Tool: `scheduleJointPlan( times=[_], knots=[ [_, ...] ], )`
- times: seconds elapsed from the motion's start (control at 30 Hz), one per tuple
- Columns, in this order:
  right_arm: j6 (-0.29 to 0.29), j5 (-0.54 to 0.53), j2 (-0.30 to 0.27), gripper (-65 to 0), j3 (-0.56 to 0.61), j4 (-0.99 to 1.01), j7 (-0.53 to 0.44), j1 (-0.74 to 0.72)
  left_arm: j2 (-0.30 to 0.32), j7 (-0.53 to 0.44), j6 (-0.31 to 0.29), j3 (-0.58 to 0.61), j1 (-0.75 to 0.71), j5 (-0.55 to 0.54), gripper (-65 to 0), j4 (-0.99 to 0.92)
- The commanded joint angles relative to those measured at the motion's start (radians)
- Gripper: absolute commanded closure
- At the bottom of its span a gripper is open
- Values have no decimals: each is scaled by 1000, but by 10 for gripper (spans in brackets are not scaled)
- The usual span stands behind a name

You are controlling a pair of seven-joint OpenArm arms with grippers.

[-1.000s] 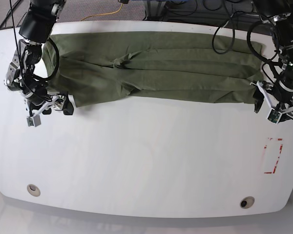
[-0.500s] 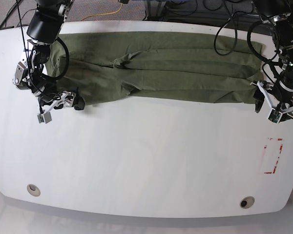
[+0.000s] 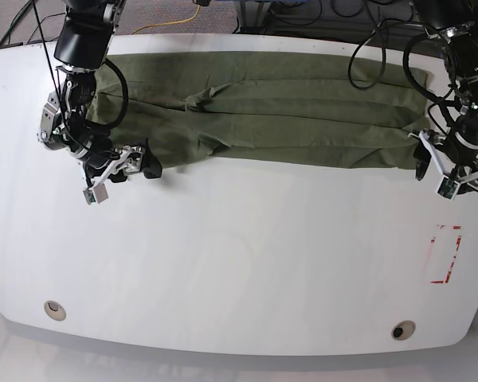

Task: Layout the t-shirt on the table in an organized manner, then fold the t-shirt properly
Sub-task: 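Move the open right gripper along the shirt edge toward the hem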

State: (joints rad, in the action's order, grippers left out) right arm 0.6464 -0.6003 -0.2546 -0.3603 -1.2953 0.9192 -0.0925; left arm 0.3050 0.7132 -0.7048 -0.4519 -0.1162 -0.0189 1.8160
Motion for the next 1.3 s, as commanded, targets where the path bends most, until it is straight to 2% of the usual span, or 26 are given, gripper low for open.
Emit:
scheduleJointPlan(
  times=[0.0, 0.27, 0.43, 0.8, 0.97, 1.1, 1.27],
  knots=[
    [-1, 7, -4, -528, 2, -31, 22, 0, 16, -19, 7, -6, 11, -6, -415, 3],
    [-1, 7, -2, -289, 4, -48, 28, 17, 16, -19, 7, -6, 11, -6, -415, 1],
    [-1, 7, -2, -197, 4, -66, 28, 15, 16, -19, 7, -6, 11, -6, -415, 1],
    [-1, 7, -2, -189, 4, -214, 31, 20, 16, -19, 7, -5, 11, -6, -415, 0],
    [-1, 7, -2, -187, 2, -295, 97, 26, 16, -19, 7, -5, 11, -5, -415, 0],
    [-1, 4, -2, -187, -1, -392, 126, 67, 16, -19, 7, -5, 11, -5, -415, 0],
    [-6, -50, -2, -187, 0, -473, 126, 129, 16, -19, 7, -5, 11, -5, -415, -2]
  ],
)
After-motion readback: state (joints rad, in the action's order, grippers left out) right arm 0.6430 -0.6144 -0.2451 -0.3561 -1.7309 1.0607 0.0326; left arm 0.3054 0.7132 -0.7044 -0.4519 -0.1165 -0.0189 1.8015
